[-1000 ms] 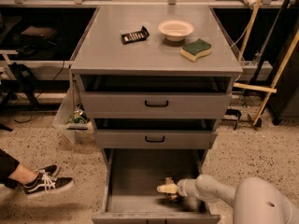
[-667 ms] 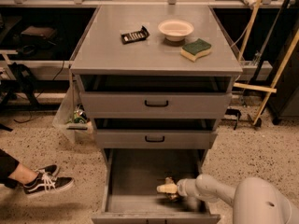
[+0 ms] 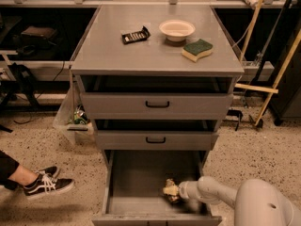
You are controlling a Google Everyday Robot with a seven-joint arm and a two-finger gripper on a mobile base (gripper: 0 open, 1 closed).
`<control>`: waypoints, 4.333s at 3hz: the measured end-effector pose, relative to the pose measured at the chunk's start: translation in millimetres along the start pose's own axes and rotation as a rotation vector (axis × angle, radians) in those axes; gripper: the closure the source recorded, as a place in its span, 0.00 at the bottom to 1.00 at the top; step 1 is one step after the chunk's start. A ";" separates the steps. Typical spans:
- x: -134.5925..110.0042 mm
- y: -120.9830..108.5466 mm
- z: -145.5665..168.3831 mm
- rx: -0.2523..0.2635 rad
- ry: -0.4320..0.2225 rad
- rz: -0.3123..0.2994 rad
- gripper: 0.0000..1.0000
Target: Pick orange can from bottom drawer and place on counter
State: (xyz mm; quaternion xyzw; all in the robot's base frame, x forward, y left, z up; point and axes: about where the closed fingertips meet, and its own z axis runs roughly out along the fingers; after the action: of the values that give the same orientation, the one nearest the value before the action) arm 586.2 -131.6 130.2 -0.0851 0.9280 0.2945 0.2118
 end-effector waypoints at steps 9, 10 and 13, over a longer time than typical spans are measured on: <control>-169.9 72.3 -591.1 -0.086 -0.404 -0.428 1.00; -194.3 103.4 -623.6 -0.112 -0.428 -0.495 1.00; -408.2 369.6 -715.4 -0.150 -0.496 -0.884 1.00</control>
Offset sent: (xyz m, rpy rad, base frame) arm 0.0008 -0.0014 0.0021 0.0070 0.0006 0.0002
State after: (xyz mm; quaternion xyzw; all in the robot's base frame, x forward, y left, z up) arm 602.0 -234.7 1026.8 -0.4120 0.7015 0.2538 0.5232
